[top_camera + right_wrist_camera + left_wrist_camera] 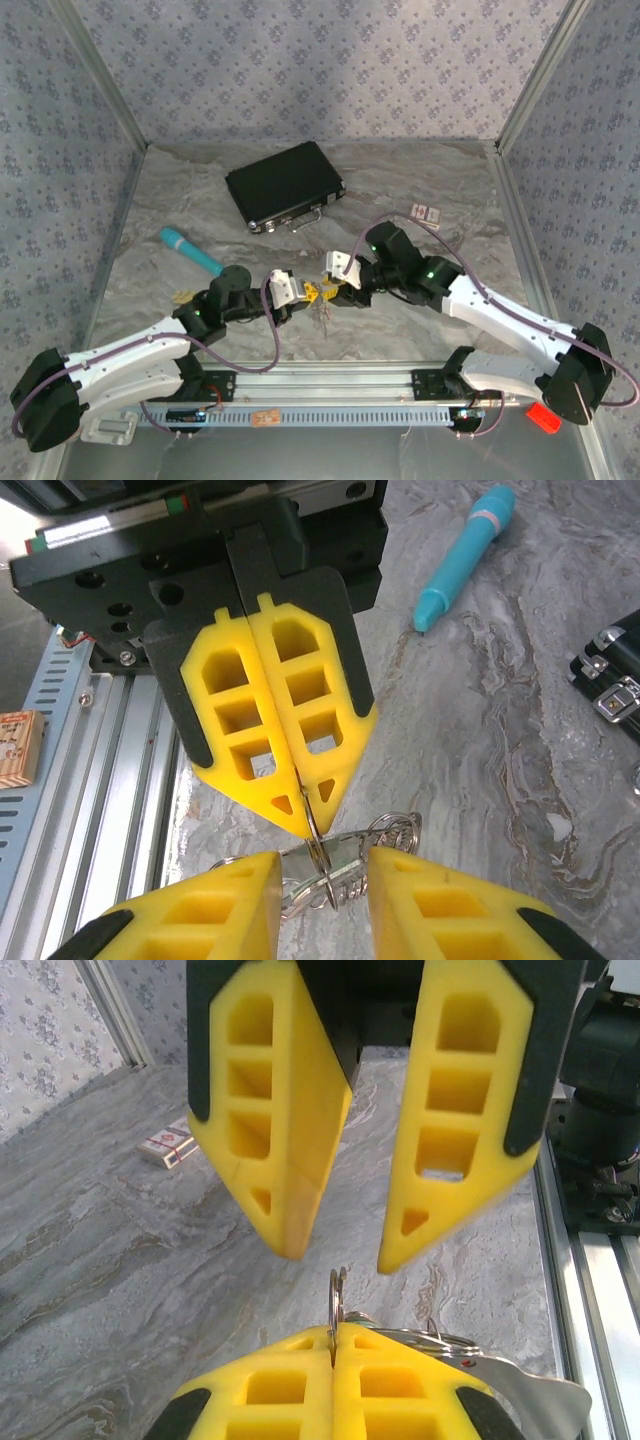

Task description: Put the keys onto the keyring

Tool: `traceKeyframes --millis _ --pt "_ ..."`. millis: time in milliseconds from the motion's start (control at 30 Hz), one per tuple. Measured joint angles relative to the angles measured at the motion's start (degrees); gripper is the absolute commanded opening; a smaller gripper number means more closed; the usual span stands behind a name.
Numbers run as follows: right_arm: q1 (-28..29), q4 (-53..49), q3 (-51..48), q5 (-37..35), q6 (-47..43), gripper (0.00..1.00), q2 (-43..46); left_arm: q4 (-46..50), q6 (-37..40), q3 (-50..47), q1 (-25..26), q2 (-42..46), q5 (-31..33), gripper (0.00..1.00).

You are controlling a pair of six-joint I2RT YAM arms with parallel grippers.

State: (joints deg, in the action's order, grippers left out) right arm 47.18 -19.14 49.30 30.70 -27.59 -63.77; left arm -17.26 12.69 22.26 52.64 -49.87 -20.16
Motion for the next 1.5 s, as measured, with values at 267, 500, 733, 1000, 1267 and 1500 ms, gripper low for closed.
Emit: traceKeyframes --millis 267,500,733,1000,1267,1500 --pt "0.22 1.64 -0.35 0.28 0.83 0.11 -1.16 -2.27 -1.51 -0.98 -0.02 0.0 0.0 0.0" --pt "0.37 1.73 -0.33 0.28 0.94 0.0 -1.86 -1.73 -2.12 -1.09 -0.02 0.15 0.33 0.15" --pt "1.7 -3.13 2.95 -2.12 -2.16 0.0 -3.34 3.43 -0.17 0.57 -0.02 1.6 1.64 0.16" --pt "4.15 -9.9 9.22 -6.78 -7.63 0.0 -7.54 7.08 2.19 2.56 -0.02 1.31 2.01 0.05" --pt "3.02 -9.79 8.66 -5.6 -7.87 0.27 -6.71 6.99 2.89 2.6 0.0 1.46 1.95 0.0" --pt "-0.7 -6.08 2.75 -2.45 -4.11 0.31 -2.32 2.49 1.64 -0.31 -0.02 2.95 1.55 0.0"
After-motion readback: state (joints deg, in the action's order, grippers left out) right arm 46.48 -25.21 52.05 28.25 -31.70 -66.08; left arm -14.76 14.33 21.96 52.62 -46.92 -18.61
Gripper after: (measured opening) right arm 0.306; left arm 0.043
